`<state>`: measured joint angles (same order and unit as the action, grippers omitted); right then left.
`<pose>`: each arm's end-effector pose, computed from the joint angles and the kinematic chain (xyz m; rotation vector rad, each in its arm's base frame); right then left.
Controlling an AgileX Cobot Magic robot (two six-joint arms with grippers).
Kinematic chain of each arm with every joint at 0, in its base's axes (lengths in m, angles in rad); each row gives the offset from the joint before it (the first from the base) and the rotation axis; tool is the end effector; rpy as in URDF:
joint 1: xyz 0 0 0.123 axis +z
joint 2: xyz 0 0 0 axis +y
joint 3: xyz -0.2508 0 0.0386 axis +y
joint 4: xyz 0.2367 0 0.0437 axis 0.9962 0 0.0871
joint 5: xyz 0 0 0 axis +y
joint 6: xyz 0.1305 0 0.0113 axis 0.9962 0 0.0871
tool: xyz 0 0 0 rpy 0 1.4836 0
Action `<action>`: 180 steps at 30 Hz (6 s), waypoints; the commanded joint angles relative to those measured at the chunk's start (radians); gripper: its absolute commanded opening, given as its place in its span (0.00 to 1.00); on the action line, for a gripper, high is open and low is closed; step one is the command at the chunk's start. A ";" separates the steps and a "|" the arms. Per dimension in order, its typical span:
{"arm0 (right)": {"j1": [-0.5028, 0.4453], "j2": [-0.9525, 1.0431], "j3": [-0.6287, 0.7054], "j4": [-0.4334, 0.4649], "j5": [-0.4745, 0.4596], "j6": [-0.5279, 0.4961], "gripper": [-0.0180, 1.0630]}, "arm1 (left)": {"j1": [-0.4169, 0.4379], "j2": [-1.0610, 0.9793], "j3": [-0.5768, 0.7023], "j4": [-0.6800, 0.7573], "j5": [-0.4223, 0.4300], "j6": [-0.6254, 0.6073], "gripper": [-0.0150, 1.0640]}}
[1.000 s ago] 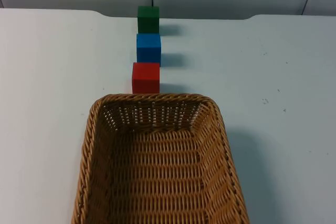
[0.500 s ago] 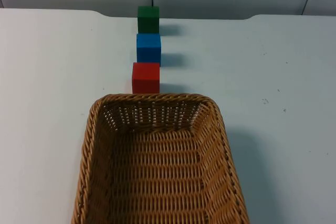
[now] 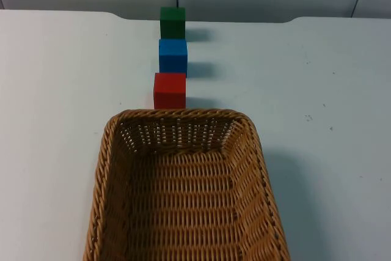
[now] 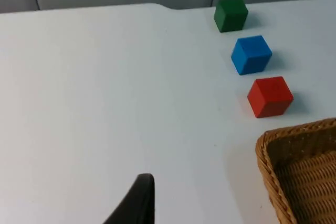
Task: Pick up the basket with the left hand and place the blue cube into the basket with the right hand.
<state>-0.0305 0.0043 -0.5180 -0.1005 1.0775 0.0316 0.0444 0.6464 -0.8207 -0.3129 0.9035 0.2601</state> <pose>0.0497 -0.0131 0.2573 0.0700 2.0442 -0.1196 0.1534 -0.0249 0.3153 0.1571 2.1692 -0.2061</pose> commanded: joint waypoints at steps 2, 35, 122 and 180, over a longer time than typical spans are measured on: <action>0.004 -0.004 0.006 0.000 -0.006 -0.005 0.97 | -0.002 0.093 -0.015 -0.048 -0.034 0.042 0.99; 0.004 -0.004 0.012 -0.002 0.000 -0.005 0.97 | -0.007 0.624 -0.015 -0.315 -0.059 0.298 0.99; 0.004 -0.004 0.012 -0.004 0.000 -0.001 0.97 | -0.446 1.121 0.276 -1.070 -0.461 0.751 0.84; 0.004 -0.004 0.012 -0.004 0.000 -0.005 0.97 | 0.098 0.704 0.249 -0.596 -0.037 0.396 0.01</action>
<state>-0.0305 0.0043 -0.5115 -0.1005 1.0796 0.0330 0.1232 1.3611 -0.5616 -0.8960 0.8363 0.6590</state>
